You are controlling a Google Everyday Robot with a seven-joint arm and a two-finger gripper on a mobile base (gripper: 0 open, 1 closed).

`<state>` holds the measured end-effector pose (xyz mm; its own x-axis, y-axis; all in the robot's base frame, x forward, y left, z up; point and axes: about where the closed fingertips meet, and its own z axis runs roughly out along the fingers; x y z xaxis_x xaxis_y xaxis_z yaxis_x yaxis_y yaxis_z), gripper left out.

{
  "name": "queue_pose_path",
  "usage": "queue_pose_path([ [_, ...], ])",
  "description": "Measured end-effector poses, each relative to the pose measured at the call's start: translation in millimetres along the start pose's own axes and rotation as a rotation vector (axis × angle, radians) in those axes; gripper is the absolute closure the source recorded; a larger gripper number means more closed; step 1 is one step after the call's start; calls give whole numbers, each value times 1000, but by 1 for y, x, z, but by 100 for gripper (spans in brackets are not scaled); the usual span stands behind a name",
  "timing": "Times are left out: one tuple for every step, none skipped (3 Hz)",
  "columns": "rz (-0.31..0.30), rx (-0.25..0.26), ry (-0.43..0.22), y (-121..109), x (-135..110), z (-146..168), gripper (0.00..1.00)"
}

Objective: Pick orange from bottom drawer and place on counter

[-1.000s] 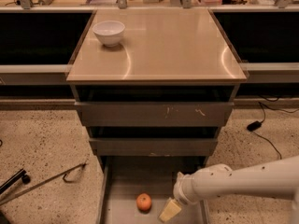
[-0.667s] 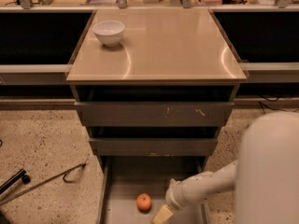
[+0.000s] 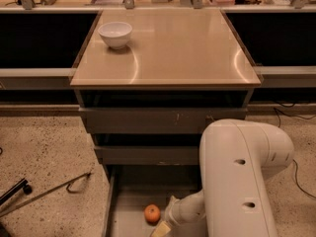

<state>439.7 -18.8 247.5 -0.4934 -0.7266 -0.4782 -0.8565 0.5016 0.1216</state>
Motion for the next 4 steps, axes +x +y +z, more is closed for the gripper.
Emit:
queue_pose_path([
  [0,0,0,0,0,0,0],
  [1,-18,-10,2,-1,11,0],
  [4,-33,-60,-1,-9,43,0],
  [11,-25,-114,-8,-17,71,0],
])
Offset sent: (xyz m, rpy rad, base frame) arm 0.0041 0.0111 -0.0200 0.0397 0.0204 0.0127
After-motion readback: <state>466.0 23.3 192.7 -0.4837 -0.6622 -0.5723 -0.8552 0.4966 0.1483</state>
